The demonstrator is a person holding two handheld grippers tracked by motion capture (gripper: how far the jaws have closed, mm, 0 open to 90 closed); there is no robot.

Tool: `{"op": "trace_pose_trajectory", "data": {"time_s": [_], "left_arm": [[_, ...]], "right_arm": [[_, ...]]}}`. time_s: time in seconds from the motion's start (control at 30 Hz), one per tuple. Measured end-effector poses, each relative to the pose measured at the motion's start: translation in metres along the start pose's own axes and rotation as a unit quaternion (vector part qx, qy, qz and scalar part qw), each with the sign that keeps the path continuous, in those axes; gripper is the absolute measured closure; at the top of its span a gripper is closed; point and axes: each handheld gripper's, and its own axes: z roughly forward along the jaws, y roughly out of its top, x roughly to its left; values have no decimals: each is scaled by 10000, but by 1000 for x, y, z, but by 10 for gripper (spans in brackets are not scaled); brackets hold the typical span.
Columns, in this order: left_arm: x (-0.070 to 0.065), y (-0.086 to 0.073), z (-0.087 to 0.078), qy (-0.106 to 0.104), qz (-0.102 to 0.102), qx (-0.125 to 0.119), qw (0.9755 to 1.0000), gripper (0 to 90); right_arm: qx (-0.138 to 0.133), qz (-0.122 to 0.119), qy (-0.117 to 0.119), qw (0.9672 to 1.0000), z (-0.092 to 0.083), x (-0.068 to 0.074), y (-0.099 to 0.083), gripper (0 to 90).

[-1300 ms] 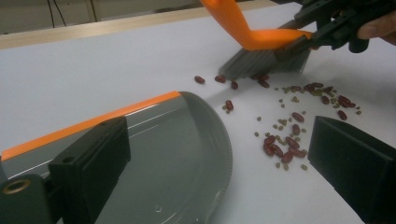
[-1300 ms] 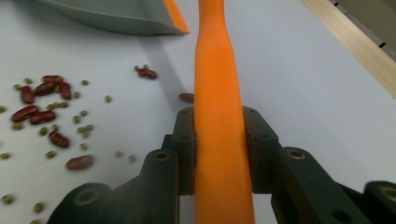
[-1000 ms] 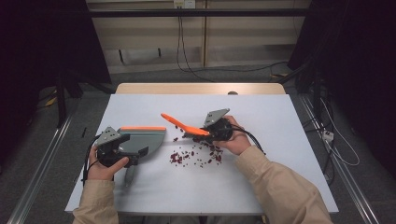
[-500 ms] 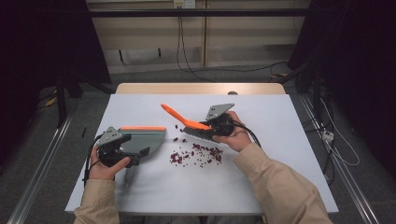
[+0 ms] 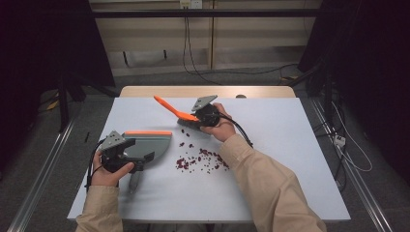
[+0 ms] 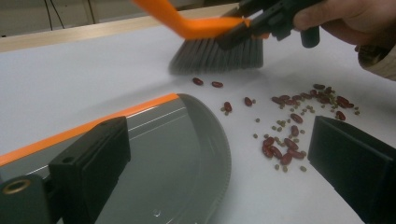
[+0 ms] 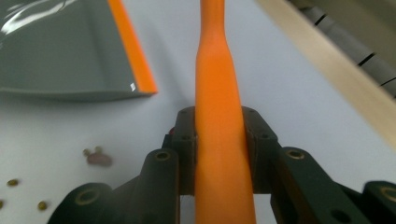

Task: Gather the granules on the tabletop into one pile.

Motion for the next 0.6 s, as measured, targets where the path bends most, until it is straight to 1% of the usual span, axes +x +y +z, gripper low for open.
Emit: {"op": "trace_pose_trajectory", "data": {"time_s": [0.03,0.07,0.1,0.13,0.2,0.27,0.43,0.5,0.53,0.6], "left_arm": [[0,0,0,8,-41,-12,10000,57],[0,0,-1,17,-24,5,10000,56],[0,-1,-1,17,-39,-7,10000,57],[0,-1,-1,23,6,29,10000,57],[0,-1,-2,25,-9,14,10000,57],[0,-1,-3,42,-22,-12,10000,57],[1,-1,-5,70,-34,-12,10000,57],[1,-1,-5,65,-31,-11,10000,57],[2,-1,-5,76,-37,-21,10000,57],[1,-1,-5,78,-50,-32,10000,57]], "right_arm": [[-23,16,133,9999,1,1,-1,710],[20,-45,140,9999,0,3,0,710],[90,-182,158,9997,-2,5,0,709],[137,-239,221,9994,-4,8,0,709],[199,-358,319,9987,-8,11,-2,709],[188,-385,430,9982,-13,15,-5,709],[168,-521,606,9967,-26,28,-13,707],[186,-579,645,9961,-31,33,-16,707],[170,-555,688,9959,-34,35,-17,708],[167,-599,741,9953,-38,40,-19,707]]}}
